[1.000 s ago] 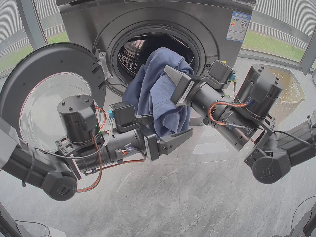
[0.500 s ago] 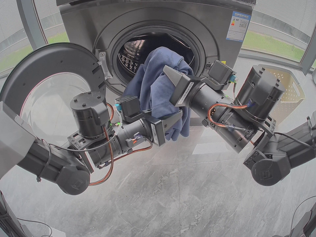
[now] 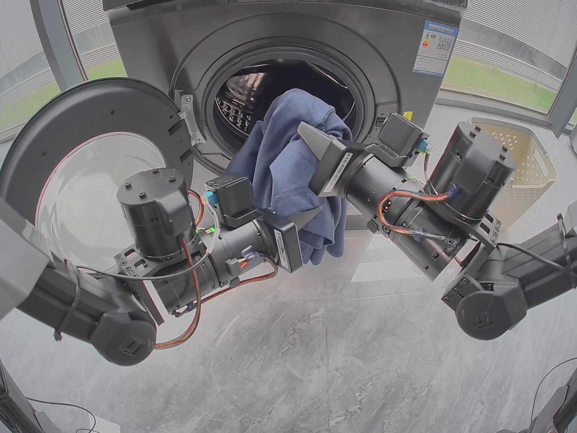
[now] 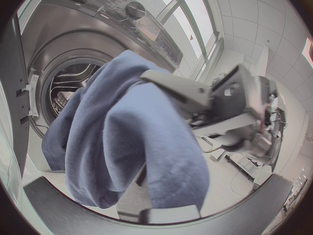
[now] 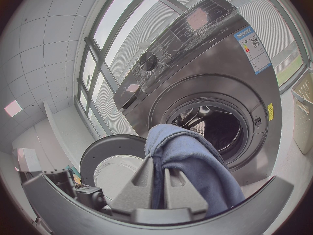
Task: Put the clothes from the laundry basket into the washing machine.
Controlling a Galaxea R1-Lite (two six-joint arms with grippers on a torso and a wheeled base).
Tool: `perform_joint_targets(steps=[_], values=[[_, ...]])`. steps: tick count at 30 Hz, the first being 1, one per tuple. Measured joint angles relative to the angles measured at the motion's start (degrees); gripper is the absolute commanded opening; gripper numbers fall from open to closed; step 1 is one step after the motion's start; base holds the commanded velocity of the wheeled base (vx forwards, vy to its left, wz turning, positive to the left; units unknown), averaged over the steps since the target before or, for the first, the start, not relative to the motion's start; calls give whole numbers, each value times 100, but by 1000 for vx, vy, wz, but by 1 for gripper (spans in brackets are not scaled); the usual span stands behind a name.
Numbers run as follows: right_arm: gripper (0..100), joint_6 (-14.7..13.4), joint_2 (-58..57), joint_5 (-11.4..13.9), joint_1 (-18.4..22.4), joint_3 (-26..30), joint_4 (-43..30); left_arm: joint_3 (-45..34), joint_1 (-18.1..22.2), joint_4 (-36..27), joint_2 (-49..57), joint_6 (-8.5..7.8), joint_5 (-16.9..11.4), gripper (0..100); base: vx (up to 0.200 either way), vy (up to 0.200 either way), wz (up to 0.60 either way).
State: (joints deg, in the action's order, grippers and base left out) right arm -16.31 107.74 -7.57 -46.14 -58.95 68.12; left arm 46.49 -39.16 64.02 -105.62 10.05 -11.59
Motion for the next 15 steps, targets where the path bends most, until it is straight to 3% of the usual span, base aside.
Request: perform_joint_targets(steps=[9, 10, 15], values=[[0, -148, 96, 13, -13, 55, 90, -446, -351, -6, 471, -6, 0, 0, 0, 0, 0], [100, -148, 98, 22, -16, 80, 129, -457, -356, -6, 494, -6, 0, 0, 0, 0, 0], [100, -148, 61, 55, -20, 356, 260, -460, -301, -6, 551, 2, -1, 0, 0, 0, 0]])
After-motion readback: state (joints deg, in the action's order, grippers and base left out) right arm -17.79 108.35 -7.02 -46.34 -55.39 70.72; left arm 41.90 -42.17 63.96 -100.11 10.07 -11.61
